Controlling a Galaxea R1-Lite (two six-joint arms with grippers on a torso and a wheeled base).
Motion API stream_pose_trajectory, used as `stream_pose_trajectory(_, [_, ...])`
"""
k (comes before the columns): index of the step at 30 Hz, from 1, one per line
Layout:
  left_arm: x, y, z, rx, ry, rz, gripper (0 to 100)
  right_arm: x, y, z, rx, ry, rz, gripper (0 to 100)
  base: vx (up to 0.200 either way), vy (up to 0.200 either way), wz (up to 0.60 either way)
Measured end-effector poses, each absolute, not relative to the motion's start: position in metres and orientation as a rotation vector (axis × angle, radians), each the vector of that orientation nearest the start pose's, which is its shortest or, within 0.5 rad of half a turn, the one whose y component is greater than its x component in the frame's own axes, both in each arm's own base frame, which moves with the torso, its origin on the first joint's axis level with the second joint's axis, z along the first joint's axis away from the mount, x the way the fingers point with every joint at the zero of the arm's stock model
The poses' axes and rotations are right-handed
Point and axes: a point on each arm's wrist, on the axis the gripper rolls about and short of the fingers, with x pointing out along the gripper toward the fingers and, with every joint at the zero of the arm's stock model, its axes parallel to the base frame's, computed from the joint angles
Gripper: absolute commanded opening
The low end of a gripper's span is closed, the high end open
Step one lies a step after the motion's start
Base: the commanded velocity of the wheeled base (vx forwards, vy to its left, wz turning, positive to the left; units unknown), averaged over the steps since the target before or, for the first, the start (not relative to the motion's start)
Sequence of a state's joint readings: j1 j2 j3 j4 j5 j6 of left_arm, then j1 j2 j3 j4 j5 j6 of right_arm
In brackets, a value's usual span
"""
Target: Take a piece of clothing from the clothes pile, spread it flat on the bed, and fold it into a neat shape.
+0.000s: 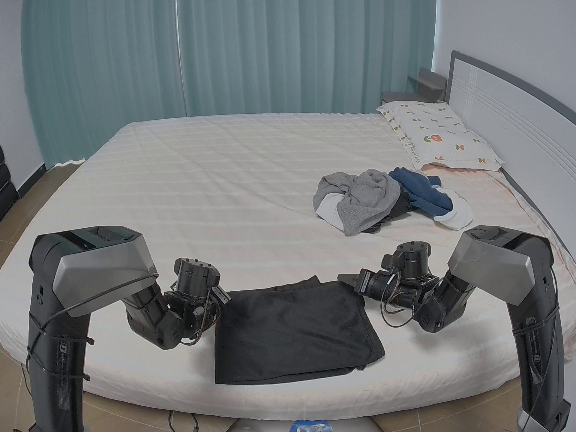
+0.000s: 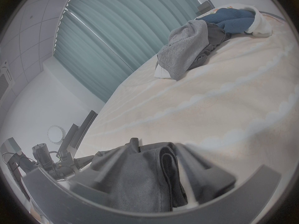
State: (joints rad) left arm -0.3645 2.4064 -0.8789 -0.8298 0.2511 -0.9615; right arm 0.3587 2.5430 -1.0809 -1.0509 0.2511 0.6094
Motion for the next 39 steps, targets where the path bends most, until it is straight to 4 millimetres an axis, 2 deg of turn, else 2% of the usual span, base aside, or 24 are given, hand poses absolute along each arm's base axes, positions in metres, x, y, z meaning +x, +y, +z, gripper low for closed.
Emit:
stream_pose_trajectory(9, [0.360, -0.131, -0.036, -0.739, 0.652, 0.227, 0, 0.406, 0.158, -0.037, 0.557, 0.594, 0.450, 0, 0.000, 0.000, 0.00])
stream_pose_trajectory(17, [0.361, -0.131, -0.034, -0.751, 0.631, 0.219, 0, 0.416, 0.144, -0.028, 0.569, 0.547, 0.415, 0, 0.000, 0.000, 0.00])
stream_pose_trajectory(27, [0.363, -0.131, -0.030, -0.779, 0.582, 0.187, 0, 0.418, 0.142, -0.036, 0.569, 0.555, 0.404, 0, 0.000, 0.000, 0.00])
stream_pose_trajectory(28, [0.362, -0.131, -0.029, -0.781, 0.580, 0.183, 0, 0.418, 0.143, -0.036, 0.569, 0.557, 0.403, 100, 0.000, 0.000, 0.00])
stream_pose_trajectory(39, [0.364, -0.136, -0.031, -0.785, 0.579, 0.160, 0, 0.413, 0.137, -0.034, 0.580, 0.573, 0.393, 100, 0.000, 0.000, 0.00])
